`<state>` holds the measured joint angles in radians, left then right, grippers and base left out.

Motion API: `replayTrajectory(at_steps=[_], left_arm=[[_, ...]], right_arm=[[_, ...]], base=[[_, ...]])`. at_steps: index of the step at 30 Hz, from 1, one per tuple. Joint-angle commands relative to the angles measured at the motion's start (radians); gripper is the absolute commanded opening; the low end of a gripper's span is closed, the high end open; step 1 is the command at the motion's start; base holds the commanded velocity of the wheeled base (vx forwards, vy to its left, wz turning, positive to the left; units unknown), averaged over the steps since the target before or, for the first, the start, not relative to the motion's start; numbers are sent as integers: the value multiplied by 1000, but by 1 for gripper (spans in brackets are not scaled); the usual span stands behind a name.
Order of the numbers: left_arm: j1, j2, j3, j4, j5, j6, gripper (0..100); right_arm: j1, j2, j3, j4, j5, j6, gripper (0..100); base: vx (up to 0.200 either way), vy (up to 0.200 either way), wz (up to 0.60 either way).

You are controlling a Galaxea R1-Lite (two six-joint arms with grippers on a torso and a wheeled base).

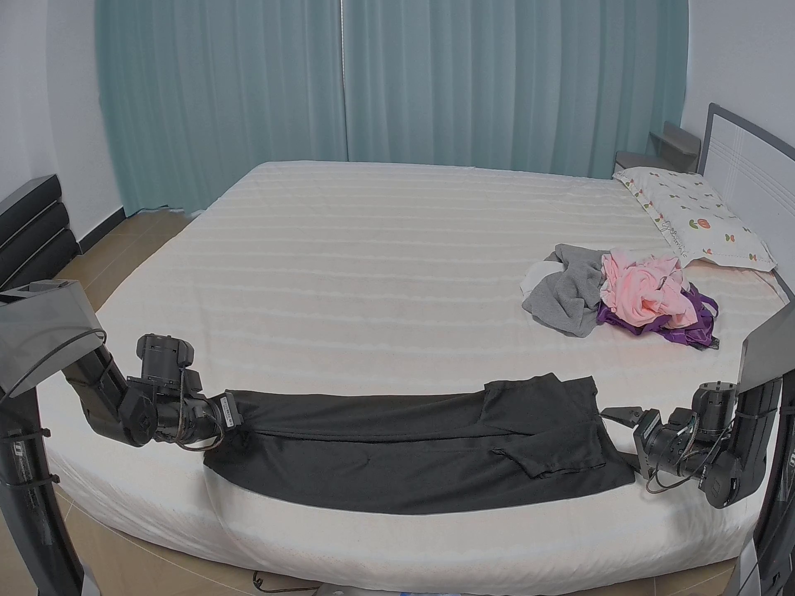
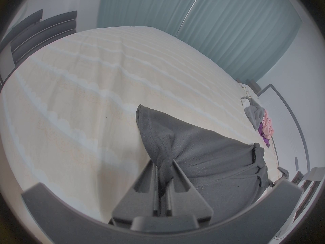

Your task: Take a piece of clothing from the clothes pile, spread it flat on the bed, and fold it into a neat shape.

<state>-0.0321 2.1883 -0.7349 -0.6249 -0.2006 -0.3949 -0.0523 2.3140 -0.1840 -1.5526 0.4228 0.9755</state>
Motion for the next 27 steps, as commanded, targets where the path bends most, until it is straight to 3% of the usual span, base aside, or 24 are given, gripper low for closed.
replayTrajectory(at_steps=[1,20,21,27], left_arm=[[0,-22,-1,-1,1,-22,0],[-2,-25,3,-1,1,-36,0],[-2,-25,5,-3,1,-36,100],[-2,-25,2,-3,0,-39,100]], right_arm=[[0,1,0,-17,1,0,100],[0,1,1,-17,1,0,100],[0,1,0,-17,1,0,100],[0,1,0,-17,1,0,100]], base=[[0,0,0],[0,0,0],[0,0,0],[0,0,0]])
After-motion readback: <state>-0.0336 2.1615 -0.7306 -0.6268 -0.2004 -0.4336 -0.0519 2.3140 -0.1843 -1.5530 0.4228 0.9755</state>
